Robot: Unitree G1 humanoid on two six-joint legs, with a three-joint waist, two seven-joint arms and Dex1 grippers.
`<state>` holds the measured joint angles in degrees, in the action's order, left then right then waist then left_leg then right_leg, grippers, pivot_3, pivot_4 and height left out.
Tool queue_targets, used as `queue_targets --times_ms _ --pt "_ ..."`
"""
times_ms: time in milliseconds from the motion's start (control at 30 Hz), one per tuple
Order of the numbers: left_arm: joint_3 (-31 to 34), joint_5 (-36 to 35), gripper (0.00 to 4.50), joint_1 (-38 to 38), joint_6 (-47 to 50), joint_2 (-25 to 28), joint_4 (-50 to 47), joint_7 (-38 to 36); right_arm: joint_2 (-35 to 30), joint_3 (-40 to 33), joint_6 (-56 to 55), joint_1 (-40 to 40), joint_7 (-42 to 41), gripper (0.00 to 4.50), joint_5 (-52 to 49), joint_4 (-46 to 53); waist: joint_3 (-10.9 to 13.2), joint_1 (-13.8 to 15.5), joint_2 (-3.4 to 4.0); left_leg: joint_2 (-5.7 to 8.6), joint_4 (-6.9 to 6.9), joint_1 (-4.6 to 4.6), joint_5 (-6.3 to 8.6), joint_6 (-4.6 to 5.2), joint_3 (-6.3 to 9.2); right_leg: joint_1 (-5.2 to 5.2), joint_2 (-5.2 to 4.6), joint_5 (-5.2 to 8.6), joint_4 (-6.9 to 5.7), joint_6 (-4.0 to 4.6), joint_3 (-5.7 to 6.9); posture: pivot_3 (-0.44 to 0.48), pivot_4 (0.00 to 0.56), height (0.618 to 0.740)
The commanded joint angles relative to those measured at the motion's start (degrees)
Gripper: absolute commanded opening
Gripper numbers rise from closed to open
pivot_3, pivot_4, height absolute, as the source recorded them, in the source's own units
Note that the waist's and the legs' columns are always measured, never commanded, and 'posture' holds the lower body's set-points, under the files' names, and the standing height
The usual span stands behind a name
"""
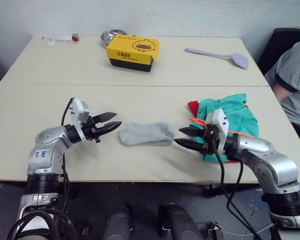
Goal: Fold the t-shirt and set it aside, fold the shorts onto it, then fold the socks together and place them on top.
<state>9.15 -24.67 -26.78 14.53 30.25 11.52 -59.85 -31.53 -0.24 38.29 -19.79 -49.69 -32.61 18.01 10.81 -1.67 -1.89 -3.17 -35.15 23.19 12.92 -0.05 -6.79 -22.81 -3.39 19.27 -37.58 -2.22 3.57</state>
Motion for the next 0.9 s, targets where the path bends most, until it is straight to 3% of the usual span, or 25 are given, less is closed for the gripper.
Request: queue_targets --times_ms 33,133,233,300,500,733,900 --pt "-4.8 3.0 1.03 -2.3 -3.8 -3.4 -0.7 1.5 4.9 5.5 -5.4 -3.4 4.0 0.98 5.5 -1.6 0.0 0.1 0.0 0.01 -0.01 -0.01 0.0 0.0 0.0 0.01 0.0 0.0 0.0 0.0 0.0 0.0 0.15 0.74" --pt "-8.7 7.7 0.02 -3.1 -6.3 -5.5 2.2 3.9 9.1 10.4 -10.0 -5.5 7.1 0.0 11.6 -6.2 0.0 0.1 -0.01 0.04 -0.02 0.04 -0.01 0.01 -0.01 0.0 -0.01 -0.01 0.02 -0.01 0.0 0.0 0.15 0.74" --pt "-11.4 9.1 0.02 -2.9 -3.9 -8.1 4.4 6.0 12.4 13.9 -13.3 -6.6 10.3 0.0 17.2 -12.8 0.0 0.0 -0.01 0.05 -0.01 0.05 -0.01 -0.02 -0.06 -0.01 -0.01 -0.01 0.05 -0.02 -0.02 0.0 0.15 0.74" --pt "-13.0 11.7 0.02 -2.6 -4.9 -9.1 5.6 8.1 11.2 15.7 -17.8 -6.7 10.0 0.0 21.5 -17.3 0.0 0.1 -0.01 0.05 -0.02 0.07 -0.04 -0.06 -0.08 -0.01 -0.01 0.0 0.06 -0.03 -0.02 0.0 0.15 0.74" --pt "-13.0 14.6 0.02 -0.5 -4.0 -9.6 7.1 14.2 10.1 10.6 -21.1 -5.8 10.4 0.0 21.5 -22.9 0.0 0.1 -0.01 0.06 -0.03 -0.02 0.0 0.03 -0.05 0.03 -0.03 -0.01 -0.01 -0.03 -0.03 0.0 0.15 0.74" --pt "-11.6 12.7 0.02 4.6 -2.6 -6.5 3.3 11.7 10.0 2.4 -18.1 -4.6 12.9 0.0 18.1 -23.1 0.0 -0.1 0.01 0.01 -0.01 -0.12 -0.02 -0.04 -0.04 0.06 -0.02 -0.01 -0.09 -0.02 -0.03 0.0 0.15 0.74" --pt "-8.4 6.9 0.02 5.9 -6.6 -7.2 0.3 8.0 9.8 -2.1 -10.9 -1.6 9.5 0.0 8.7 -13.5 0.0 -0.1 0.05 0.0 0.05 -0.1 0.0 -0.05 -0.05 0.05 -0.02 0.0 -0.03 -0.01 -0.05 0.0 0.15 0.74"
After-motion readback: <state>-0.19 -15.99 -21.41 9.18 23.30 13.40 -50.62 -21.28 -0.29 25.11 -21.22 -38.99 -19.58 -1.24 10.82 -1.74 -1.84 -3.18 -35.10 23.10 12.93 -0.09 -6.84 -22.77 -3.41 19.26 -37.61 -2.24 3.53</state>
